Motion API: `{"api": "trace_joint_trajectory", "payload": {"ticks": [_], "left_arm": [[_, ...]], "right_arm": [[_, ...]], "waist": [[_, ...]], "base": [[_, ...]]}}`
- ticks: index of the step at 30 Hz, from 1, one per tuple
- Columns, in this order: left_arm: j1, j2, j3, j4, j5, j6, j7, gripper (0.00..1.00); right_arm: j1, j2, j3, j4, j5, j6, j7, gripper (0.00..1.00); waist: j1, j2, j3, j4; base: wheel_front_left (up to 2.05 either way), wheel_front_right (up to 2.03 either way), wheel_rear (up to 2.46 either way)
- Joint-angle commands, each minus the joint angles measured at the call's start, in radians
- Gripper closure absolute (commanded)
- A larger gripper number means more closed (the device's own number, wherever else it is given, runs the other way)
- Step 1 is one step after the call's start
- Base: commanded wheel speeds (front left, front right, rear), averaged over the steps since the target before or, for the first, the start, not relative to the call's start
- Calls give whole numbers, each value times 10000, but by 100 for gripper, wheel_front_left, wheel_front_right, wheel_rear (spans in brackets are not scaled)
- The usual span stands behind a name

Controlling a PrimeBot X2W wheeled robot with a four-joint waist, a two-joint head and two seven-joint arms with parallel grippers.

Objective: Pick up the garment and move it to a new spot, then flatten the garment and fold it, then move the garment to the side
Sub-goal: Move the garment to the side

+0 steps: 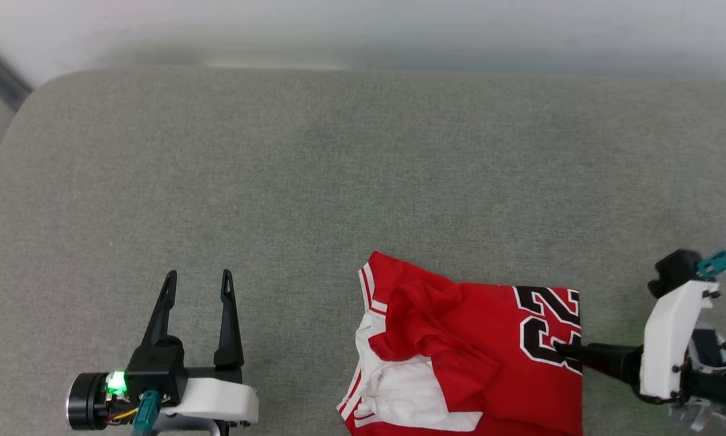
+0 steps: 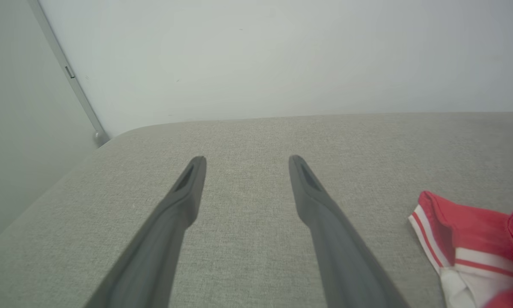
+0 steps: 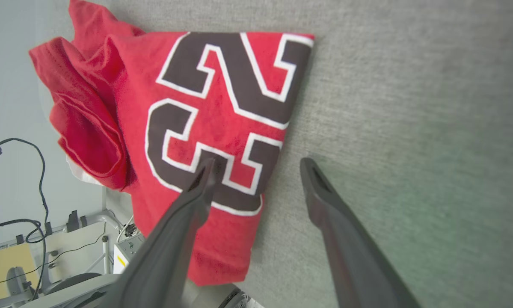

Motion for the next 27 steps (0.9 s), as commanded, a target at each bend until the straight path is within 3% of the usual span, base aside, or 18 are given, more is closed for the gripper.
{"api": "trace_joint_trajectory", "payload": {"ticks": [1, 10, 16, 17, 18, 19, 27], "left_arm": [[-222, -20, -39, 9, 69, -48, -22, 0], [-590, -42, -67, 43, 64, -142, -22, 0], [-722, -58, -96, 94, 70, -208, -22, 0], [-744, -60, -96, 109, 69, -212, -22, 0], [-761, -64, -98, 130, 62, -214, -22, 0], [-770, -66, -104, 153, 54, -218, -22, 0], [-477, -73, 11, 291, 30, -184, -22, 0]], "right_arm": [[167, 207, 101, 196, 61, -4, -88, 0], [353, 1157, 1139, 1155, 87, -15, -452, 0], [365, 1145, 1880, 1689, -344, -50, -706, 0], [359, 1174, 1956, 1778, -335, -61, -796, 13], [317, 1200, 2011, 1840, -308, -62, -904, 72], [255, 1192, 2114, 1855, -305, -62, -983, 100], [-447, 582, 2387, 1028, 64, -12, -1724, 100]], "waist": [[-1, 0, 330, 204], [-1, 0, 836, 363], [-1, 0, 924, 428], [-1, 0, 926, 438], [-1, 0, 925, 449], [-1, 0, 919, 462], [-1, 0, 530, 407]], "base": [[0, 0, 0], [0, 0, 0], [0, 0, 0], [0, 0, 0], [0, 0, 0], [0, 0, 0], [0, 0, 0]]}}
